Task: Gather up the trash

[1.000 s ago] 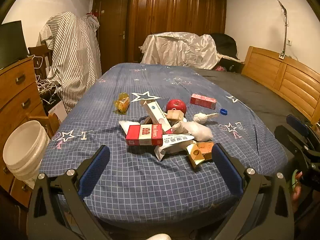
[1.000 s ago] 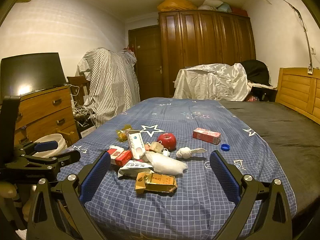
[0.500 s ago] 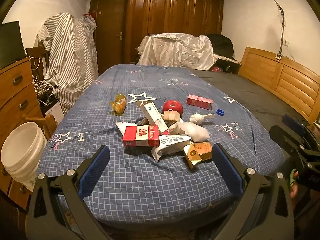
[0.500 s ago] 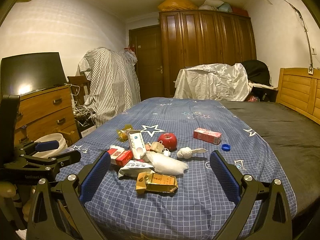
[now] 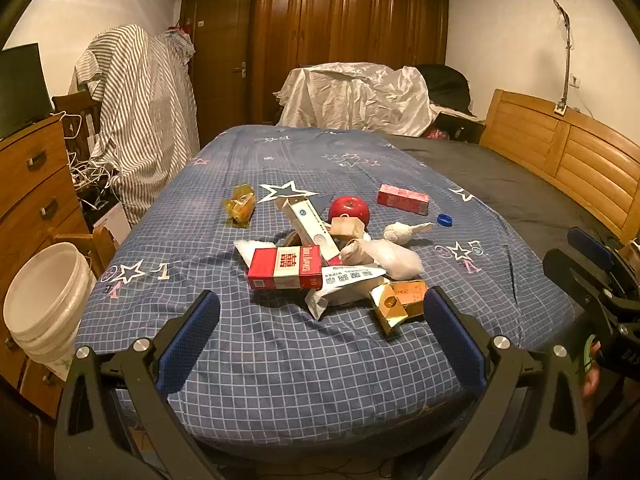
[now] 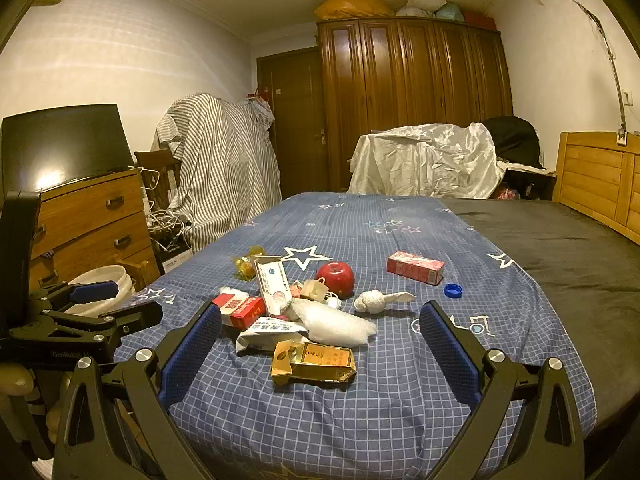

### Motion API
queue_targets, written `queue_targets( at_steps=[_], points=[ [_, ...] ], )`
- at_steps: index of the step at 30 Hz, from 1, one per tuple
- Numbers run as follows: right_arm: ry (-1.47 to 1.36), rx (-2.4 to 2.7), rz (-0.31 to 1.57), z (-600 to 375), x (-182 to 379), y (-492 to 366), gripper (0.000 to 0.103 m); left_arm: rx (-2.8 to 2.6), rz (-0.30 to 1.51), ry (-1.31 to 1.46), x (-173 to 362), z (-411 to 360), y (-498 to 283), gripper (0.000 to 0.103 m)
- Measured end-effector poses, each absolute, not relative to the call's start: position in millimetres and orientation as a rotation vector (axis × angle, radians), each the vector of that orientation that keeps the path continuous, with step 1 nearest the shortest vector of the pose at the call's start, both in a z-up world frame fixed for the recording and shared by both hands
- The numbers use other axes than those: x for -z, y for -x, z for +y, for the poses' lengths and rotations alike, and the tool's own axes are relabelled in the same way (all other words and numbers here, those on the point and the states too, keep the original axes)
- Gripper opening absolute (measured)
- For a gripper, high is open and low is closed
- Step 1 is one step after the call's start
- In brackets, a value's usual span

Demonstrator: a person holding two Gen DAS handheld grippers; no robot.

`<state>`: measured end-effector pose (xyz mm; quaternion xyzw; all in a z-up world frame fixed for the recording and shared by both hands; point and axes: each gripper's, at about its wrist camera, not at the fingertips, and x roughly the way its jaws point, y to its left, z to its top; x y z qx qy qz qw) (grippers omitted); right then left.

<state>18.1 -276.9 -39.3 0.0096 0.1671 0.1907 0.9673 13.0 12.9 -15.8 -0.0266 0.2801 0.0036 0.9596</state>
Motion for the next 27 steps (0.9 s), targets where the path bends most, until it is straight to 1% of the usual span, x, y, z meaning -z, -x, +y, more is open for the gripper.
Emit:
queue_targets(
  at_steps=[15,19,22,27],
  points=[
    [-0.016,-0.403,0.347,-276,46,-21,0.099,-0.015,0.576,0.048,17,16,-14,0.098],
    [0.022,-0.434,0.371,-271,54,-30,0.099,0.026,0.592,0.073,25,21,-19,0.098],
    [0.089,-0.500,0.417,-264,69,-45,0.099,0.076,0.643,0.127,41,30,-27,0.098],
    [0.287,-0.667,0.582,-245,114,-87,0.097,0.063,0.750,0.144,84,44,-52,0.098]
  ],
)
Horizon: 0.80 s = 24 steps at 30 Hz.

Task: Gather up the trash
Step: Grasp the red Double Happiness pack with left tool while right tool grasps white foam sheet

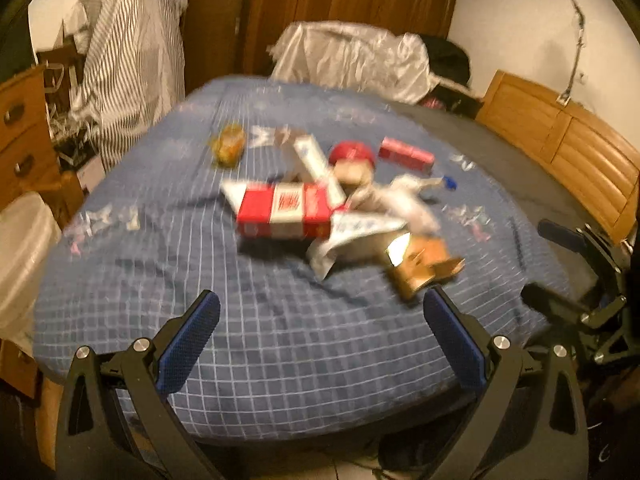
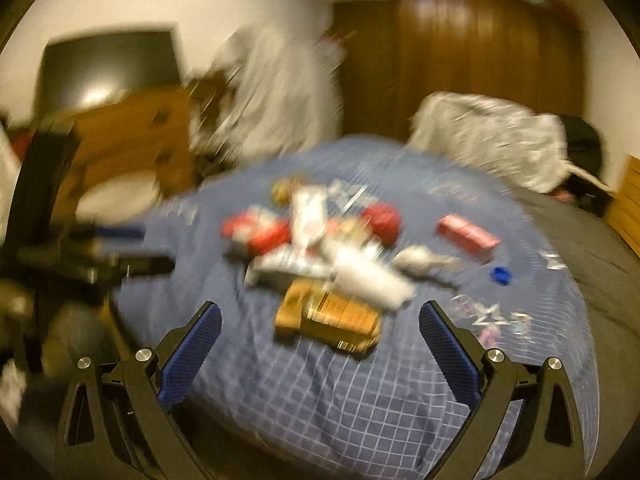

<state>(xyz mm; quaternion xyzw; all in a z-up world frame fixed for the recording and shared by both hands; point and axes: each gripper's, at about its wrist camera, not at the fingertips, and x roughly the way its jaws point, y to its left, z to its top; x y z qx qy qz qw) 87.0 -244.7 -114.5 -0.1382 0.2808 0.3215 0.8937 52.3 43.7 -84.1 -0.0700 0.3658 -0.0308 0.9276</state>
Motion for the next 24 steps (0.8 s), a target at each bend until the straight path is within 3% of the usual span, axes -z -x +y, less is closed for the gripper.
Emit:
queue_targets(
  at_steps=[7,12,20,22,24],
  points=[
    [0.519,-0.762,0.667,-224,158,-147,0.081,0.122,0.894,0.142,130,57,-79,0.098],
    [0.636,-0.835,0.717,-203,180,-178,0.081,0.141,0.922,0.134,138,62,-95,0.098],
    [0.583,-0.874,0.740,-183,194,-200,0.080,0.160,0.883,0.132,124,81,-129,0.098],
    [0.536,-0.868,0.751,-184,192,-196,0.068,0.160,0.839,0.082,112,87,-139,0.098],
    [0.486,-0.849,0.766,-186,189,-190,0.064,0.172,0.794,0.046,100,94,-151,0.098]
  ],
)
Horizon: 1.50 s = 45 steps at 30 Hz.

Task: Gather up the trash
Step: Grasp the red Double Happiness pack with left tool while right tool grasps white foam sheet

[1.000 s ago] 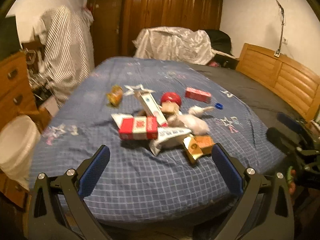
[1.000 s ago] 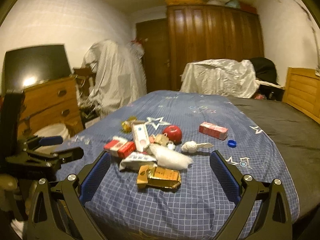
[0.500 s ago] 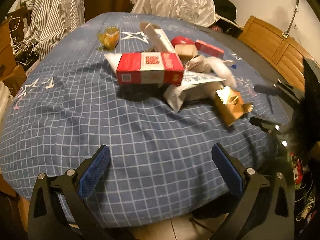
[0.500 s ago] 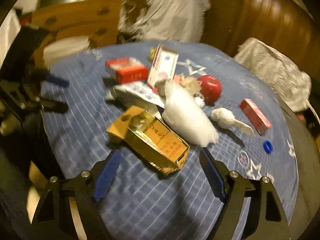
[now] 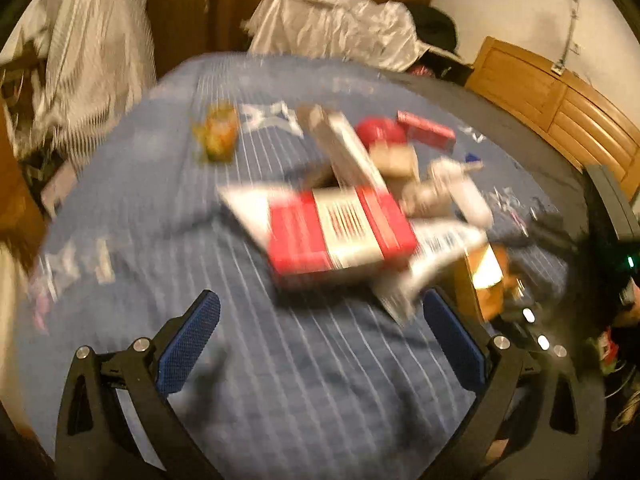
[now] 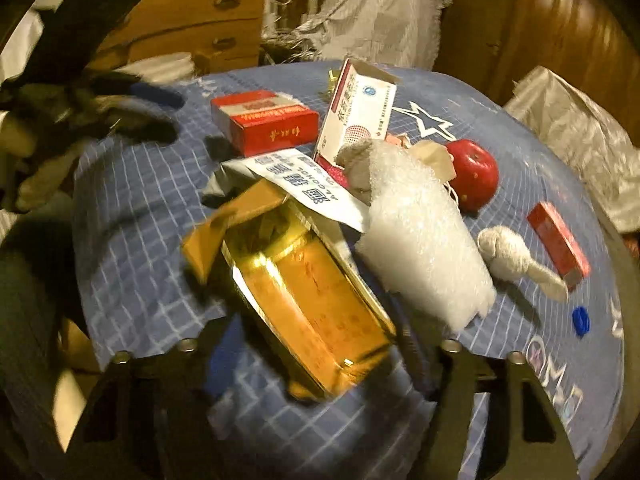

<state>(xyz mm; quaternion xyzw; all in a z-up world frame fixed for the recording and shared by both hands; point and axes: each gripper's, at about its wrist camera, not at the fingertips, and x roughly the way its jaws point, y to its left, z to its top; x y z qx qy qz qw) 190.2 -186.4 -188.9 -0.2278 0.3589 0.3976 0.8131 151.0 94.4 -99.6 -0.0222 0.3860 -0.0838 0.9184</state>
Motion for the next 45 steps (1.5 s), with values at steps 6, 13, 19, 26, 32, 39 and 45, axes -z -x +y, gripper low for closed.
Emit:
queue_targets(
  at_steps=[6,13,19,26,32,39,45],
  points=[
    [0.152,-0.744,0.891,-221,185,-184,0.061,0.245,0.783,0.110,89,127,-203,0.098],
    [-0.033,-0.575,0.914,-249,193,-173,0.063,0.379,0.891,0.174,121,106,-203,0.098],
    [-0.007,-0.568,0.906,-248,189,-177,0.065,0.581,0.963,-0.031,126,51,-157,0.098],
    [0.069,-0.616,0.832,-261,165,-176,0.082,0.498,0.839,-0.102,90,70,-135,0.098],
    [0.334,-0.794,0.794,-240,147,-203,0.082,0.545,0.828,-0.111,92,70,-159,0.098],
    [0.688,-1.033,0.895,-196,142,-271,0.082,0.623,0.882,-0.119,113,69,-199,0.098],
    [0.773,-1.134,1.005,-175,168,-302,0.082,0.687,0.926,-0.126,129,61,-219,0.098]
  ],
)
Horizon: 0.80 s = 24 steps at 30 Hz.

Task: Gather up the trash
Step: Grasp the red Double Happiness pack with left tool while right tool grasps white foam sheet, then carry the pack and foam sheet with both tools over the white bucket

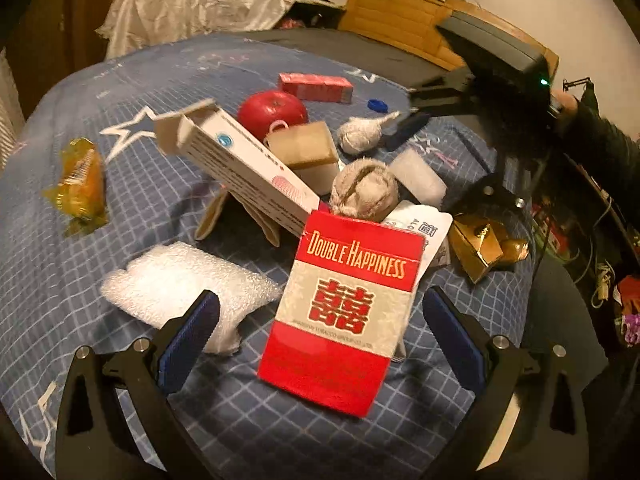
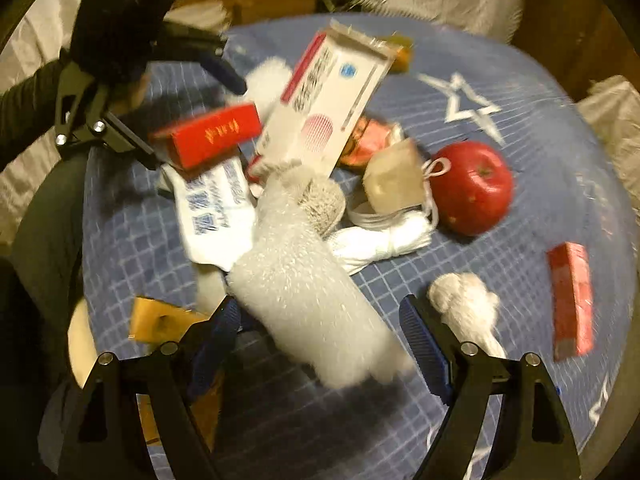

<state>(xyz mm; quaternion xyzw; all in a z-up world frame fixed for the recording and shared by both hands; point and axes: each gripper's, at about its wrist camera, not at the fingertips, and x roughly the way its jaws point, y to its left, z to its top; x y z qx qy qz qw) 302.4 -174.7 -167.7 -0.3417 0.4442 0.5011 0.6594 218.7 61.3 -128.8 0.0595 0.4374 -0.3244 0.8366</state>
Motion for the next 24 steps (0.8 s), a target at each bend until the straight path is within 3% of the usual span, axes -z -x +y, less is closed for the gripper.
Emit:
queue_targets(
  at_steps=[3,6,7,9,11,24],
  points=[
    [0.731,-1.191,1.043,-172,173,-308,0.082,0.731,0.928,-0.115,127,63,-215,0.098],
    [0.692,-1.219,1.066,-173,173,-308,0.069,0.769,0.947,-0.118,128,57,-212,0.092],
    [0.673,-1.216,1.055,-175,170,-306,0.066,0.780,0.962,-0.119,130,54,-211,0.083],
    [0.624,-1.212,1.029,-183,164,-302,0.064,0.756,0.973,-0.122,133,53,-206,0.075],
    [0.565,-1.205,0.993,-188,154,-296,0.062,0.725,0.964,-0.089,135,57,-204,0.059],
    [0.153,-0.840,0.729,-232,120,-214,0.061,0.402,0.787,0.154,103,84,-150,0.058]
  ],
)
